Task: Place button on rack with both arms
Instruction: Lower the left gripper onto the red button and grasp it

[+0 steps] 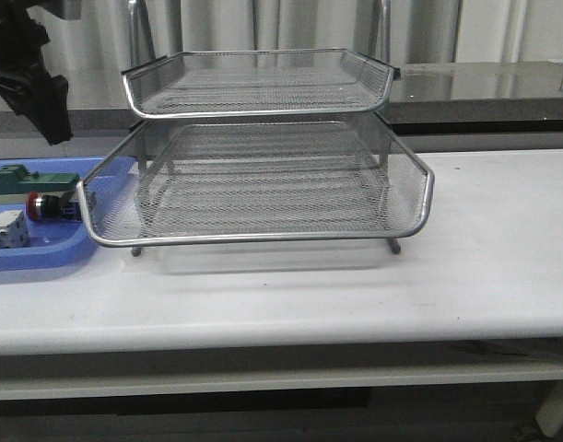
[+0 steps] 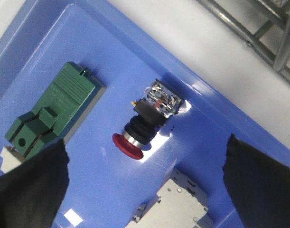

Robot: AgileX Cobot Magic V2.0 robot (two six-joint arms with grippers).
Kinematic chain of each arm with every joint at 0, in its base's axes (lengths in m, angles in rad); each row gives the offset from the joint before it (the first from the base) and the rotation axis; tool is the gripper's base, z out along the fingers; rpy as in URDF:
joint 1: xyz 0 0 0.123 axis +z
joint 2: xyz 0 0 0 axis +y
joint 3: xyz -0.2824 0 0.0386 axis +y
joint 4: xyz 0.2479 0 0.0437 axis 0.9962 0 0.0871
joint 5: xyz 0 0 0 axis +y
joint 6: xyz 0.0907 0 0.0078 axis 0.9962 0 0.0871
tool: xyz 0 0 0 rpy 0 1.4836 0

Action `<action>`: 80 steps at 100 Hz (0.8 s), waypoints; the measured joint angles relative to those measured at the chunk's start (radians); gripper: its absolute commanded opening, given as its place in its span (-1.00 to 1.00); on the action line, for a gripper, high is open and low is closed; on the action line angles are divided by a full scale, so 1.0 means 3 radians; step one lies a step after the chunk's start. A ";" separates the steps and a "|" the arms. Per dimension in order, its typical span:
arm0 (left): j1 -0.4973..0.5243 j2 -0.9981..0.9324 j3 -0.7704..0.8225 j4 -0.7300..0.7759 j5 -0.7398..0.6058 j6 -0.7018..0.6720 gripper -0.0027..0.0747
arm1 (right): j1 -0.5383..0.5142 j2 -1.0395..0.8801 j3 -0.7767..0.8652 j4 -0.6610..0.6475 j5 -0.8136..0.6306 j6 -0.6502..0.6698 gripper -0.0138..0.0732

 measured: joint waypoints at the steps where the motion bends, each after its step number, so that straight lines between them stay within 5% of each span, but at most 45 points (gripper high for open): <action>1: 0.0000 0.0024 -0.0019 0.0000 0.0000 0.0000 0.71 | 0.0000 0.0000 0.0000 0.0000 0.0000 0.0000 -0.84; 80: 0.0000 0.0625 -0.0210 0.0008 -0.0243 0.0358 0.71 | 0.0000 0.0000 0.0000 0.0000 0.0000 0.0000 -0.84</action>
